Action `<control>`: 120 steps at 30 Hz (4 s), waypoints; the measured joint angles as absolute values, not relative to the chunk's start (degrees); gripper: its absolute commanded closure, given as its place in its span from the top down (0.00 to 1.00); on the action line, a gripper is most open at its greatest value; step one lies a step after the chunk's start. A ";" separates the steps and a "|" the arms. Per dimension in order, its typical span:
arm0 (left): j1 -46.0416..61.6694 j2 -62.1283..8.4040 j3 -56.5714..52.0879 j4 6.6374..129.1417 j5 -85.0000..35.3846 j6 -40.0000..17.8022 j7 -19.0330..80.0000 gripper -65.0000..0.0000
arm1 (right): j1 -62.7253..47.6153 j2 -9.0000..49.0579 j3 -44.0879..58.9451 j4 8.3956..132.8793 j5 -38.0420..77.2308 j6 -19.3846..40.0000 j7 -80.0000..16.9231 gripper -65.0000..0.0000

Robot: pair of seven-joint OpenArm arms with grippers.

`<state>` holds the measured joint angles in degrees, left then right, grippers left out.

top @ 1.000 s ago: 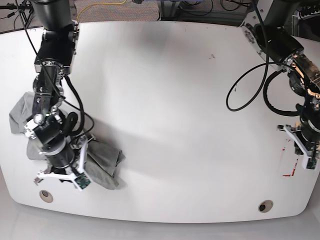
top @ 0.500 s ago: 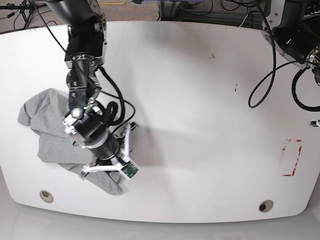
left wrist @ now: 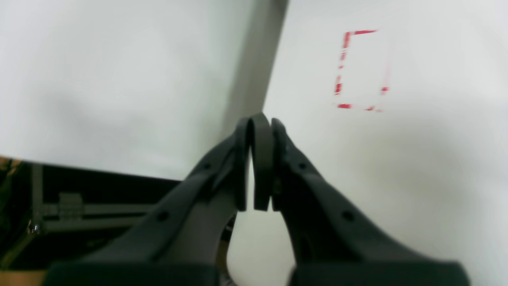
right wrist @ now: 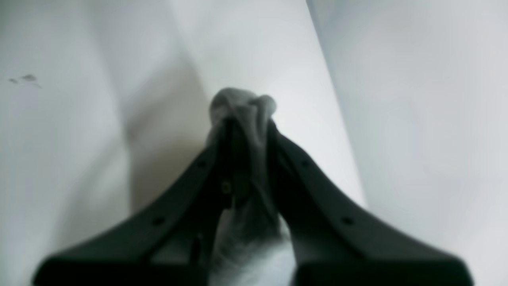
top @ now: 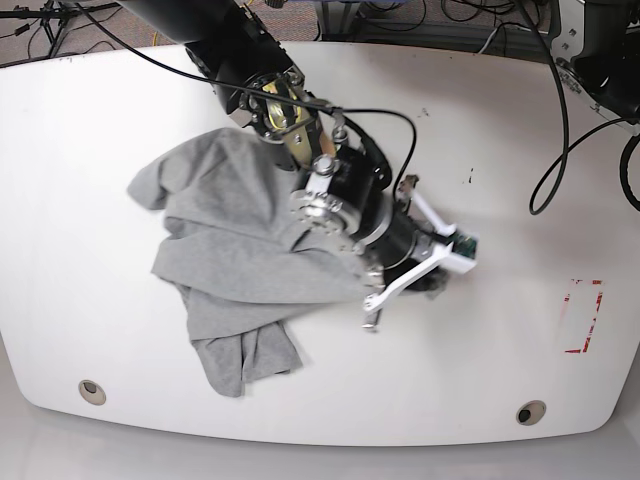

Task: Fold the T-shirt properly
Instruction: 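Swing the right gripper holding the shirt across the table and lay it down, then move the left gripper to the shirt and grasp its fabric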

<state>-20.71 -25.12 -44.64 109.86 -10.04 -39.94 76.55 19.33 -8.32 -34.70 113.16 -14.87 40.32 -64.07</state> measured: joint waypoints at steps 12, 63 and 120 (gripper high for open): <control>-19.90 -24.84 -44.58 109.84 -10.13 -39.94 76.51 0.00 | 17.61 -8.36 -39.77 114.67 -20.16 40.51 -63.24 0.03; -17.39 9.06 -11.00 91.57 -9.85 -29.85 65.60 0.62 | 18.68 1.67 16.64 116.31 -20.18 40.36 -64.12 0.03; -29.28 8.25 19.88 41.65 -33.06 -23.75 31.97 0.00 | 18.00 3.38 22.41 116.31 -19.68 40.36 -63.29 0.03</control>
